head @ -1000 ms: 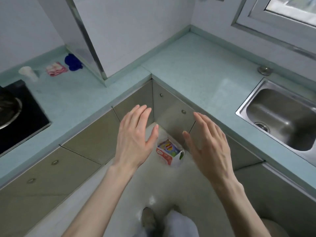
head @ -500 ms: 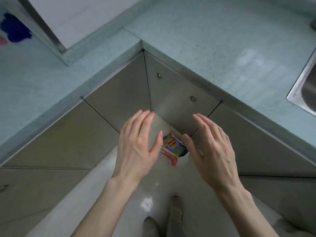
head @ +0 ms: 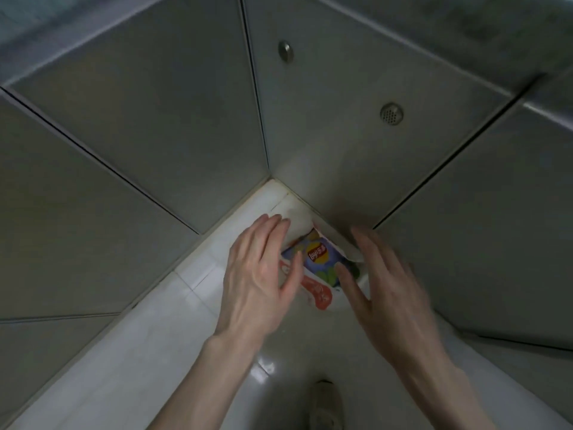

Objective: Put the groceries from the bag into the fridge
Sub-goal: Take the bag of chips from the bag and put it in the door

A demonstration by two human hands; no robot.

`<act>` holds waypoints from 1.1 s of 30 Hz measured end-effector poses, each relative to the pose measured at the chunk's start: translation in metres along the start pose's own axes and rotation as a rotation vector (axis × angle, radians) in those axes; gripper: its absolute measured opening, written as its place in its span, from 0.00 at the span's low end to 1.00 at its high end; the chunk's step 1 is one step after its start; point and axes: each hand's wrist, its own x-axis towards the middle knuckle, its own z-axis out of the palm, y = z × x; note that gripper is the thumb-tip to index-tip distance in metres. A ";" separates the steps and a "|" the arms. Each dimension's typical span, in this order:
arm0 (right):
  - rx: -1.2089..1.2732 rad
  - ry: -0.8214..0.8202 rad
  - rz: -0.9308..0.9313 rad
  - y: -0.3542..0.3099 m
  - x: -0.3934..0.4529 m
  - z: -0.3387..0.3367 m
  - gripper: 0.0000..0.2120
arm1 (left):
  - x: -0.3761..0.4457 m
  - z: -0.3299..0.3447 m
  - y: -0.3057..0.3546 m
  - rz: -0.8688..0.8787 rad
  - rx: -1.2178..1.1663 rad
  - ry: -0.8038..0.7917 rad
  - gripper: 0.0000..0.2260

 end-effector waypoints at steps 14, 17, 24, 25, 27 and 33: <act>0.002 -0.059 -0.046 0.091 0.039 0.183 0.34 | -0.001 0.182 -0.091 0.021 0.002 -0.070 0.22; -0.001 -0.172 -0.036 0.100 0.049 0.205 0.34 | 0.006 0.208 -0.100 0.041 0.004 -0.110 0.21; -0.149 -0.274 -0.028 0.107 0.066 0.236 0.33 | 0.029 0.246 -0.109 0.093 0.093 -0.258 0.22; -0.167 -0.282 -0.019 0.110 0.066 0.242 0.33 | 0.033 0.252 -0.112 0.103 0.105 -0.261 0.22; -0.178 -0.281 0.006 0.116 0.063 0.248 0.34 | 0.036 0.262 -0.118 0.119 0.114 -0.264 0.21; -0.187 -0.395 0.138 0.129 0.044 0.266 0.45 | 0.030 0.255 -0.133 0.177 0.307 -0.335 0.27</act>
